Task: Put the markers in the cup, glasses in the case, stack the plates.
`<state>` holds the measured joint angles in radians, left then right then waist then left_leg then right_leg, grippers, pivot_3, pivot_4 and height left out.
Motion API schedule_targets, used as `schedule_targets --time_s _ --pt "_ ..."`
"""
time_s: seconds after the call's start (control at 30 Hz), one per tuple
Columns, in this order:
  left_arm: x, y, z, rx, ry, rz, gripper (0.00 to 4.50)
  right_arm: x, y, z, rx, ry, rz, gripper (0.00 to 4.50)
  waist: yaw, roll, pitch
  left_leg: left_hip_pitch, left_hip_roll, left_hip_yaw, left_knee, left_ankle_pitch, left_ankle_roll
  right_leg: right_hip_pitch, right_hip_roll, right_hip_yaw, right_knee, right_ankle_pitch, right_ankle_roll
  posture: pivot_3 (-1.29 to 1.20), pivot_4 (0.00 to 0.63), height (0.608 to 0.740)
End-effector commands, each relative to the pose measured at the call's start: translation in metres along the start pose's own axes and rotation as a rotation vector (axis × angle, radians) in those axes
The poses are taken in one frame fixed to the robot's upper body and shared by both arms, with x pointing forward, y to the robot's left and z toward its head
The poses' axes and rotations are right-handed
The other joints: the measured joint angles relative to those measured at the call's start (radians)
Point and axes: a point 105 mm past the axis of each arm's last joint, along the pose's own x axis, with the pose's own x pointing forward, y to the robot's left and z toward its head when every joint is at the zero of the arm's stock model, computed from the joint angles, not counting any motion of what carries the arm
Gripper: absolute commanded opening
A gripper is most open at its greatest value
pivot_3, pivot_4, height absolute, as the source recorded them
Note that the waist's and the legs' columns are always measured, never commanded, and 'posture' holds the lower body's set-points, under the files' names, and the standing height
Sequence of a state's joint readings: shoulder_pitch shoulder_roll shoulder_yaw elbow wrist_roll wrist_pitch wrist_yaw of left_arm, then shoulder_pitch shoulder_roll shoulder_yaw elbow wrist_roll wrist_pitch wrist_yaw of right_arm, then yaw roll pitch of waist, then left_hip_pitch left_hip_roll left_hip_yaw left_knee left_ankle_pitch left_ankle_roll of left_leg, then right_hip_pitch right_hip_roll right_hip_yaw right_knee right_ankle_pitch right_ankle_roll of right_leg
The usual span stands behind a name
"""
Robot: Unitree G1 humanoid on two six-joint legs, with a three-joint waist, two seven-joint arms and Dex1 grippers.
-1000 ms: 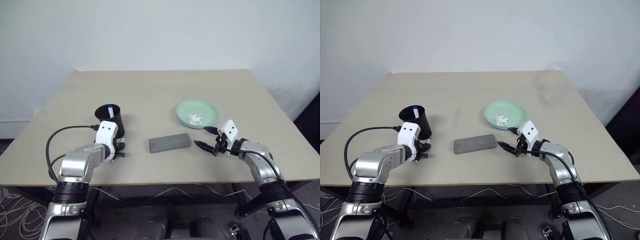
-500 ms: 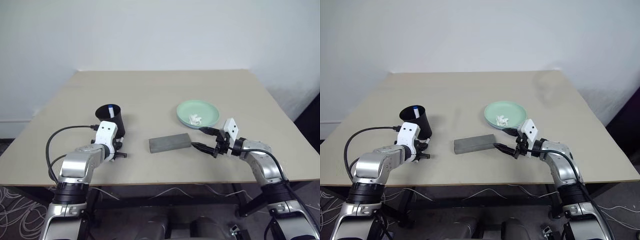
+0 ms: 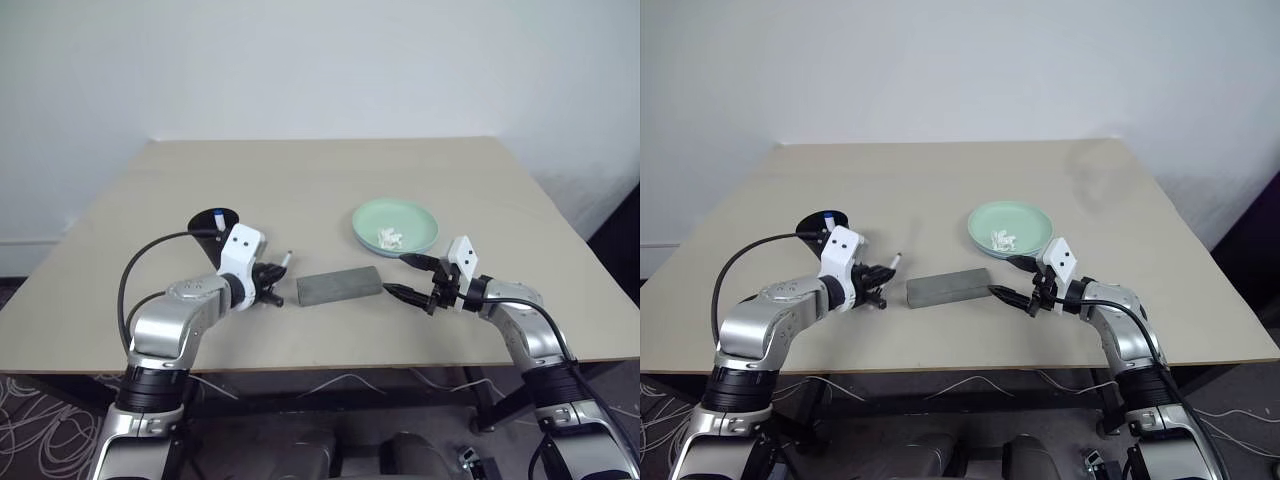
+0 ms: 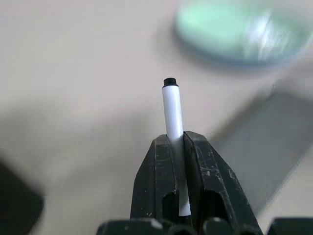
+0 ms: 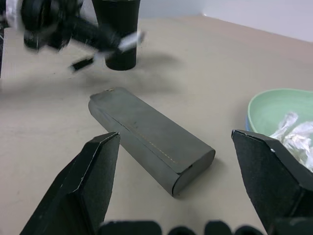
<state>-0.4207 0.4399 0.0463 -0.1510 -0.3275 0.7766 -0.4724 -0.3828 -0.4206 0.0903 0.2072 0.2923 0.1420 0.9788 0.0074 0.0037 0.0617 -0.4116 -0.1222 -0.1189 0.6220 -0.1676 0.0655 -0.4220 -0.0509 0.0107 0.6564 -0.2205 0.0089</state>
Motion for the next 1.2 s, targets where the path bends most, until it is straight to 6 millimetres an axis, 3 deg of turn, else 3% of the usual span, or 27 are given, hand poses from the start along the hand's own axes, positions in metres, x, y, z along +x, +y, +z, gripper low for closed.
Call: schedule_targets --time_s 0.03,0.13,0.3,0.43,0.57,0.9,1.2 --pt "-0.005 0.01 0.064 0.106 -0.294 0.051 0.02 -0.002 -0.006 0.02 -0.053 -0.059 -0.011 3.98 0.0 0.0 0.0 0.0 0.0 0.0 0.0 0.0 0.0 0.0 0.0 0.0 0.0 0.0 0.0 0.0 0.0 0.736" --pt "-0.006 0.024 0.095 0.14 -0.465 0.141 0.02 -0.001 -0.002 0.033 -0.046 -0.109 0.023 3.98 0.004 0.0 0.0 0.0 0.0 0.0 0.0 0.0 0.0 0.0 0.0 0.0 0.0 0.0 0.0 0.0 0.0 0.736" --pt "-0.008 0.064 0.112 0.29 -0.557 0.391 0.02 0.001 0.009 0.045 -0.048 -0.151 0.078 3.98 0.003 0.0 0.0 0.0 0.0 0.001 0.001 0.0 0.0 0.0 0.001 0.0 0.0 0.002 0.003 0.0 0.0 0.736" --pt "-0.012 0.089 0.108 0.359 -0.573 0.529 0.02 0.002 0.015 0.048 -0.054 -0.155 0.088 3.98 0.006 -0.001 0.0 0.0 0.0 0.001 0.001 0.0 0.0 0.0 0.001 0.0 0.0 0.002 0.003 0.0 0.0 0.736" --pt "-0.013 0.102 0.098 0.363 -0.583 0.579 0.02 0.003 0.018 0.048 -0.053 -0.154 0.091 3.98 0.009 -0.002 0.0 0.0 0.0 0.001 0.003 0.0 0.0 0.0 0.0 -0.001 -0.001 0.002 0.003 0.0 0.0 0.736" --pt "-0.01 0.108 0.076 0.347 -0.56 0.603 0.02 0.004 0.019 0.046 -0.048 -0.143 0.09 3.98 0.007 -0.002 -0.001 0.0 0.0 0.001 0.004 0.0 0.0 0.001 0.0 -0.002 0.0 0.002 0.003 0.0 0.0 0.736" --pt "-0.012 0.109 0.072 0.343 -0.546 0.623 2.95 0.007 0.019 0.046 -0.052 -0.142 0.097 3.98 0.007 -0.002 -0.001 0.0 0.0 0.001 0.005 0.0 0.0 0.001 0.0 -0.002 0.0 0.002 0.004 0.0 0.0 0.736"
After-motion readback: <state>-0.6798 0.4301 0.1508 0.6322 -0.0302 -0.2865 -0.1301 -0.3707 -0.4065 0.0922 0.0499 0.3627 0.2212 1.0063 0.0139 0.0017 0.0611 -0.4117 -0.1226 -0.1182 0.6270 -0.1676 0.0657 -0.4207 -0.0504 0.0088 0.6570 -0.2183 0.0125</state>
